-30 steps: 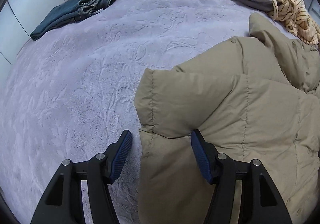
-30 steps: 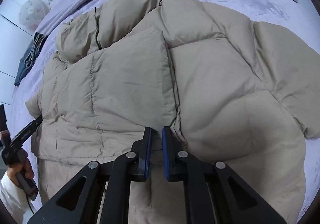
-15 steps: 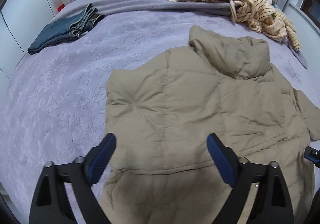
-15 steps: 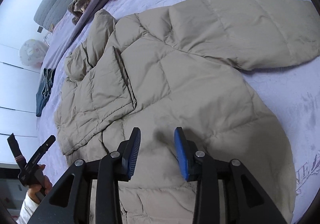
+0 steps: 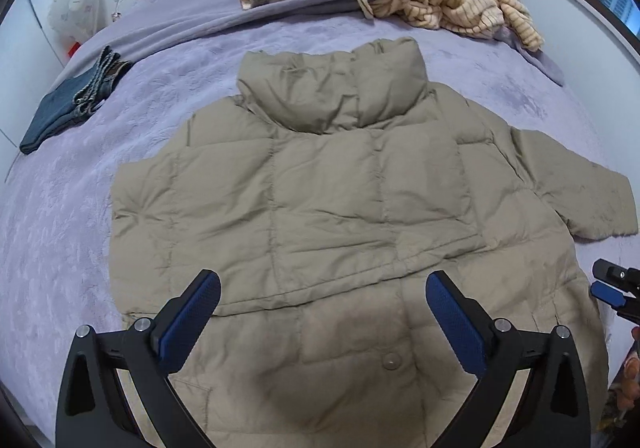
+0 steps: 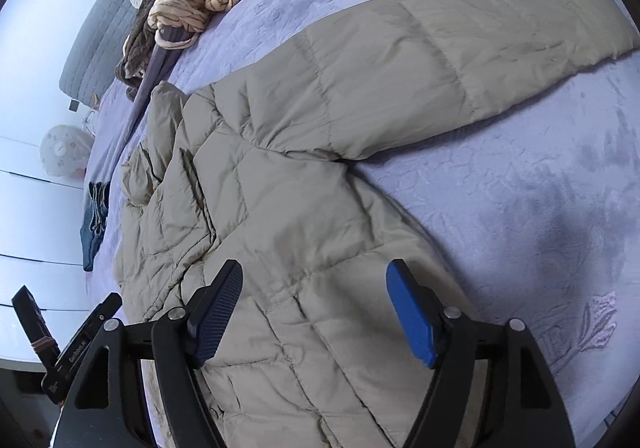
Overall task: Fold large clothes
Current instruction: 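Move the right tool to the cuff of the other sleeve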
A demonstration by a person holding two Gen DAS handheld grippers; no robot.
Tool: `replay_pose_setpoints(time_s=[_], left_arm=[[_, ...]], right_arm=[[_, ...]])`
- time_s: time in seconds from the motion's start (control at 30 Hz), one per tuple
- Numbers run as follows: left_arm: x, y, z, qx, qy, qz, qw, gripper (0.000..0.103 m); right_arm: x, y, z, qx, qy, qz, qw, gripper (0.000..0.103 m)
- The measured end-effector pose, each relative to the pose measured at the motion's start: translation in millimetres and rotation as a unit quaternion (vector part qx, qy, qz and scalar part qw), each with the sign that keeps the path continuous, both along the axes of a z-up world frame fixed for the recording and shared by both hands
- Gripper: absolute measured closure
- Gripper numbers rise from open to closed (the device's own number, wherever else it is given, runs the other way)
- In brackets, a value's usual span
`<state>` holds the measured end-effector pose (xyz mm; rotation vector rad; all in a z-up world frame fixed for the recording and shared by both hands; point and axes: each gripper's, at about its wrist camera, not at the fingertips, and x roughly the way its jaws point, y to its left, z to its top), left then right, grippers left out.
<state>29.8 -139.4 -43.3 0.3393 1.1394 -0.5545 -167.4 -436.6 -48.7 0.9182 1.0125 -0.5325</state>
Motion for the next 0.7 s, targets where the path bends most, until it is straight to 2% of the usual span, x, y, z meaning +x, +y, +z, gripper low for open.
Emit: replay_pose_setpoints(time_s=[0.3,0.37,0.4,0.7], left_arm=[[-40.4,-49.9,-1.2,0.005,0.023,-0.046,0.9987,0.000],[-45.4,-58.8,-2.4,0.008,0.027,-0.053,0.9982,0.000],[-47.8,-64.0,-3.5,0.010,0.029,-0.056,0.9980,0.000],[-56.6,-93.2,-12.0,0.018,0.044,-0.064,0.9968,0.000]], right_arm=[[-41.3,-44.4,-3.4,0.024,-0.036,-0.059,0.997,0.017],[-49.3,-55.2,-4.2,0.026,-0.041,-0.071,0.996,0.008],[-53.4,-61.4,-4.7,0.028,-0.043,-0.078,0.996,0.000],[-88.0,-119.1,-13.9,0.058,-0.071,-0.153,0.984,0.000]])
